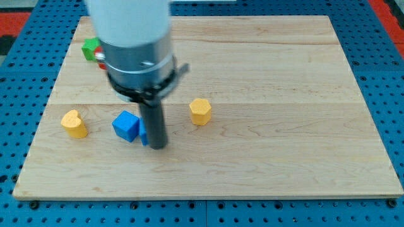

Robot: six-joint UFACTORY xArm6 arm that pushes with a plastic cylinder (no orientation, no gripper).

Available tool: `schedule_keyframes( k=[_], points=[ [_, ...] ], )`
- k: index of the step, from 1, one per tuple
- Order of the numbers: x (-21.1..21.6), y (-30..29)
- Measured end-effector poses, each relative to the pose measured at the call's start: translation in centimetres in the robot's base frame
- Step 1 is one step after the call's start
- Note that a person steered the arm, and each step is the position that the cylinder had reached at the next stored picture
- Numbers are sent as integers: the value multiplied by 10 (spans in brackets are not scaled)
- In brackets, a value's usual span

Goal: Place the blue blocks in between the yellow blocks

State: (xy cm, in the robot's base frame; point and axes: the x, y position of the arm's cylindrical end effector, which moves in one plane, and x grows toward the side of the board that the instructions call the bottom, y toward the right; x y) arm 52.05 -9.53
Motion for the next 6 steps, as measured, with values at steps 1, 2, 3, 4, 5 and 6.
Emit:
schedule_keyframes(
  k=[1,2,3,4,5,6],
  points=[
    [2,-40],
    [3,21],
    [-14,74],
    [-17,7],
    [-13,9],
    [6,129]
  ],
)
